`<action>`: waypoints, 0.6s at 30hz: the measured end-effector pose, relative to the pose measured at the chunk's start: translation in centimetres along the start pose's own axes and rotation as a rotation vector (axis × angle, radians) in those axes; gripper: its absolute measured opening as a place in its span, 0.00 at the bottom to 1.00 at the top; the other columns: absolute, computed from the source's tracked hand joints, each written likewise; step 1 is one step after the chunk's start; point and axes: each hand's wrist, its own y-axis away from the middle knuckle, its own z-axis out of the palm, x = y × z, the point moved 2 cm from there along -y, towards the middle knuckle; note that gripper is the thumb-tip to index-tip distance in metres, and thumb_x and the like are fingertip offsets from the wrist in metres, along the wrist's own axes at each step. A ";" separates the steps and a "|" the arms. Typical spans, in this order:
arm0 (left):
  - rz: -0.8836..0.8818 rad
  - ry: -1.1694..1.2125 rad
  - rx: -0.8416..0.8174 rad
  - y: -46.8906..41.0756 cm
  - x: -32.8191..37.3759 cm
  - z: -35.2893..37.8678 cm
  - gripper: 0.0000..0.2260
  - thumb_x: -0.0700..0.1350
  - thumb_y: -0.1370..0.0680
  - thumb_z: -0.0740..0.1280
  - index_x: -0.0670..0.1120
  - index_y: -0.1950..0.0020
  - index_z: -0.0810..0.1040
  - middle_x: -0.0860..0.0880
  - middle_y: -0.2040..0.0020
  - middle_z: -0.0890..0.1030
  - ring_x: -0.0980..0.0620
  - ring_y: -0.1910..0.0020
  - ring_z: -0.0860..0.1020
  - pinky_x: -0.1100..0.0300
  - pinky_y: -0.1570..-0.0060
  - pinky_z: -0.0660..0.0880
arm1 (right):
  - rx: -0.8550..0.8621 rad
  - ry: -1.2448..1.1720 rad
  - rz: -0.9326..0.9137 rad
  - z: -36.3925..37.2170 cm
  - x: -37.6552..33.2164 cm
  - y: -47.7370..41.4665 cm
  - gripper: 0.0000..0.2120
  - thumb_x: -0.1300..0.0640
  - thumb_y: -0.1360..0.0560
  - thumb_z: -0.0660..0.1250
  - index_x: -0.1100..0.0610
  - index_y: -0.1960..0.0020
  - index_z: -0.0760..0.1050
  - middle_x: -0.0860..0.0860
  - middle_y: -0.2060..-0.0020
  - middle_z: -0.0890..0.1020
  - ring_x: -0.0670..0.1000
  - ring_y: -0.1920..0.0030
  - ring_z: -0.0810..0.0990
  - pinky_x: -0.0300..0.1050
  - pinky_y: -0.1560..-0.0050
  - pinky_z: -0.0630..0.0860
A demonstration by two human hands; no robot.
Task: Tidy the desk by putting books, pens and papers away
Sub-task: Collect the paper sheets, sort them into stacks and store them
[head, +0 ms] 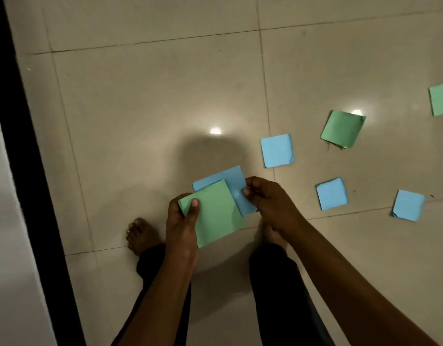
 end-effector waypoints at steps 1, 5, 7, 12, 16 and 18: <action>0.003 -0.013 -0.002 0.7 -0.5 0.5 0.07 0.44 0.24 0.65 0.53 0.47 0.74 0.52 0.52 0.81 0.55 0.57 0.81 0.57 0.61 0.78 | -0.016 -0.008 0.013 -0.3 0.3 0.7 0.08 0.56 0.24 0.62 0.47 0.53 0.80 0.51 0.52 0.84 0.54 0.50 0.82 0.53 0.46 0.76; -0.005 -0.033 -0.005 3.8 -1.4 4.0 0.11 0.38 0.23 0.66 0.46 0.42 0.73 0.52 0.57 0.79 0.65 0.67 0.80 0.69 0.70 0.75 | -0.115 -0.064 0.095 -2.1 1.8 3.1 0.12 0.64 0.21 0.58 0.58 0.47 0.80 0.56 0.52 0.84 0.54 0.53 0.82 0.48 0.50 0.77; -0.023 -0.022 -0.013 4.8 -1.6 5.6 0.07 0.35 0.23 0.65 0.36 0.45 0.75 0.53 0.66 0.77 0.65 0.76 0.77 0.71 0.78 0.71 | -0.147 -0.139 0.127 -2.9 2.4 3.6 0.12 0.63 0.20 0.58 0.57 0.45 0.79 0.55 0.51 0.84 0.54 0.51 0.82 0.48 0.48 0.77; -0.156 -0.027 -0.022 2.1 -2.4 8.0 0.03 0.40 0.23 0.66 0.43 0.51 0.77 0.52 0.66 0.83 0.59 0.71 0.81 0.65 0.74 0.76 | 0.102 -0.234 0.155 -7.2 5.1 1.1 0.11 0.58 0.20 0.58 0.55 0.44 0.78 0.51 0.54 0.83 0.47 0.57 0.81 0.36 0.57 0.75; -0.108 -0.067 -0.044 -1.9 -2.6 9.3 0.08 0.43 0.25 0.69 0.45 0.47 0.80 0.52 0.59 0.85 0.53 0.62 0.83 0.57 0.64 0.79 | 0.427 0.088 0.210 -10.5 9.8 -5.5 0.12 0.58 0.23 0.63 0.57 0.40 0.75 0.54 0.46 0.80 0.53 0.45 0.78 0.41 0.45 0.72; -0.061 -0.095 -0.050 -4.1 -2.6 10.2 0.06 0.43 0.26 0.70 0.46 0.50 0.81 0.52 0.60 0.85 0.54 0.62 0.83 0.56 0.61 0.80 | 0.469 0.328 0.221 -11.3 11.0 -9.3 0.18 0.56 0.24 0.65 0.58 0.35 0.70 0.56 0.41 0.75 0.56 0.40 0.74 0.46 0.43 0.71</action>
